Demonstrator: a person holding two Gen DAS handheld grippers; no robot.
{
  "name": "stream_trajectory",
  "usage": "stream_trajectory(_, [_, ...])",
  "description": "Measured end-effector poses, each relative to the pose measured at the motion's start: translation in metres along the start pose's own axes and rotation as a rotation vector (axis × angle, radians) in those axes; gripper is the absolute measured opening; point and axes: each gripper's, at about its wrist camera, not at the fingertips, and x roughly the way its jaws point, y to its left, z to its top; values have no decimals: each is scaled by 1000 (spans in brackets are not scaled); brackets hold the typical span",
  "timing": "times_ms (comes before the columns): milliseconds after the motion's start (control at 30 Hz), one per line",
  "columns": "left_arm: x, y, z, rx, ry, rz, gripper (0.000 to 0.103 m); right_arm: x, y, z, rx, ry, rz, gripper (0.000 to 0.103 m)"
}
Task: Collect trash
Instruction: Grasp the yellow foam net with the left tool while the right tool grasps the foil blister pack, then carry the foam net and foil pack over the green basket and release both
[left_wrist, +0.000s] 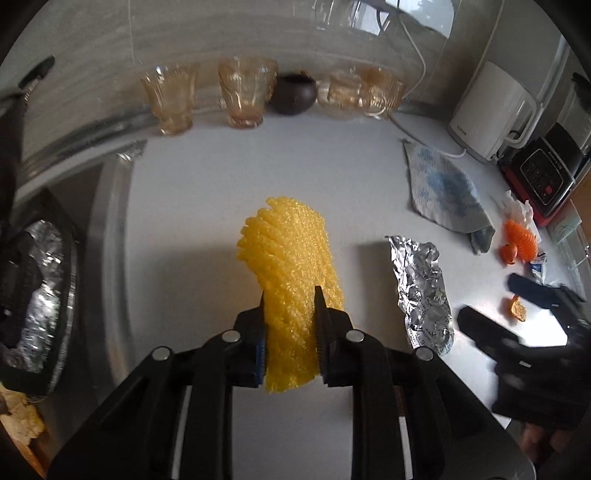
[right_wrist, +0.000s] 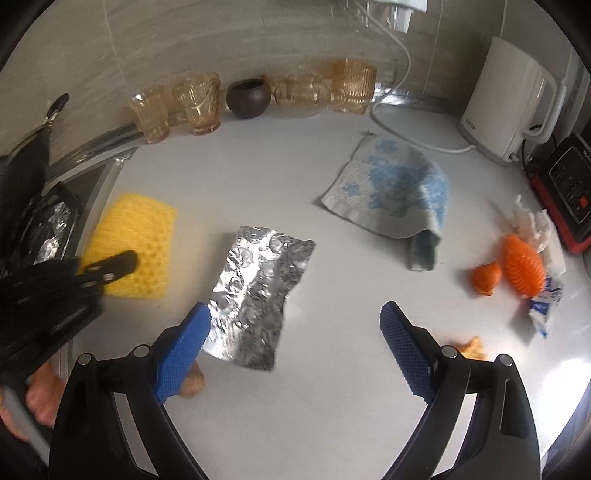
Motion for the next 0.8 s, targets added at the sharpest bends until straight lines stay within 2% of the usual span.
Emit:
stream_trajectory(267, [-24,11,1,-22,-37,-10,20,37,15,9,71,63,-46,92])
stream_trajectory(467, [-28,17,-2,-47,-36,-21,20,57,27,8,64,105,-69,92])
stream_trajectory(533, [-28,17,-3,-43,-38,-16,20,60,29,6,68,105,-61,86])
stream_trajectory(667, [-28,16,-6,-43,-38,-21,20,56,27,10,65,87,-57,58])
stream_trajectory(800, [-30,14,-6,-48,-40,-18,20,56,18,13,97,90,-14,55])
